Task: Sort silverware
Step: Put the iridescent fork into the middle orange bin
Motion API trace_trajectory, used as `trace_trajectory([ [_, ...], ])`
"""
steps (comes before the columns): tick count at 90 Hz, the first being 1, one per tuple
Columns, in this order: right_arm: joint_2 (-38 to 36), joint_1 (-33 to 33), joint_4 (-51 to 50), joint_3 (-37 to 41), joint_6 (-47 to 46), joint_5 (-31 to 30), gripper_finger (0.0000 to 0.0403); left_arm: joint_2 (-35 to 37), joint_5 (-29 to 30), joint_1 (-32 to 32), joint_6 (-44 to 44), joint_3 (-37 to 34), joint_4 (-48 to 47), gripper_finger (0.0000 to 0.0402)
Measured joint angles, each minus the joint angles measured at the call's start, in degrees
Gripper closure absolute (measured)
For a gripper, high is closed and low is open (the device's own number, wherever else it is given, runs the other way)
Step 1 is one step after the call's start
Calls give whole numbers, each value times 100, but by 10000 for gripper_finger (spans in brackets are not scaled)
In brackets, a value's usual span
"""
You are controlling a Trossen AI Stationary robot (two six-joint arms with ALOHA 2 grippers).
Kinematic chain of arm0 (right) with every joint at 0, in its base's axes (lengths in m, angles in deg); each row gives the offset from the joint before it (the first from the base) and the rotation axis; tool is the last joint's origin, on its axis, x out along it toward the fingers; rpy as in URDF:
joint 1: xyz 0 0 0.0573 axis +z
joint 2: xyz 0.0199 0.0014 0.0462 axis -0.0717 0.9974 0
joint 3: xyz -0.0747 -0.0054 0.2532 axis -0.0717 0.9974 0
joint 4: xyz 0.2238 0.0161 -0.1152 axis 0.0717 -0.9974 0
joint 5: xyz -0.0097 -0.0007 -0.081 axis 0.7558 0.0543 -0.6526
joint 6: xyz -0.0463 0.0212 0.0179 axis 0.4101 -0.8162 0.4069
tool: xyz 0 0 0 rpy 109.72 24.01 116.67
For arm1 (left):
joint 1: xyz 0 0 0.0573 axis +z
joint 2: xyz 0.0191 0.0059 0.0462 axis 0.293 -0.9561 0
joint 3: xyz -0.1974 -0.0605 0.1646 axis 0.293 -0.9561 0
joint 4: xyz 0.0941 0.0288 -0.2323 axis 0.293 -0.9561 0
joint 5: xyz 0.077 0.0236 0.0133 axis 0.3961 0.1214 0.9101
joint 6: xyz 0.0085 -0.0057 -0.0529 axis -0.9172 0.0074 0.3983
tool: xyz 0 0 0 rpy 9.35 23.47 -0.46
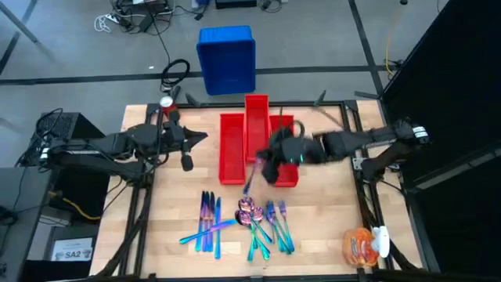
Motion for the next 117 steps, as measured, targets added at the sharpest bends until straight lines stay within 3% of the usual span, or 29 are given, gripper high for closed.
trace_trajectory([
  [17, 7, -1150, -624, -628, 627, 237, 403, 0, 0, 0, 0, 2, 0, 402],
  [35, 204, -2034, -606, -690, 679, 792, 403, 2, 1, -1, 0, 2, 2, 401],
  [71, 1981, -2429, -2033, -2067, 1464, 707, 403, 2, 1, -2, 0, 1, 5, 401],
  [83, 2071, -2506, -1952, -2427, 1559, 718, 403, 2, 0, -2, -1, 2, 2, 402],
  [117, 2061, -2851, -1986, -2434, 1497, 749, 403, 2, 0, -1, 0, 2, 2, 402],
])
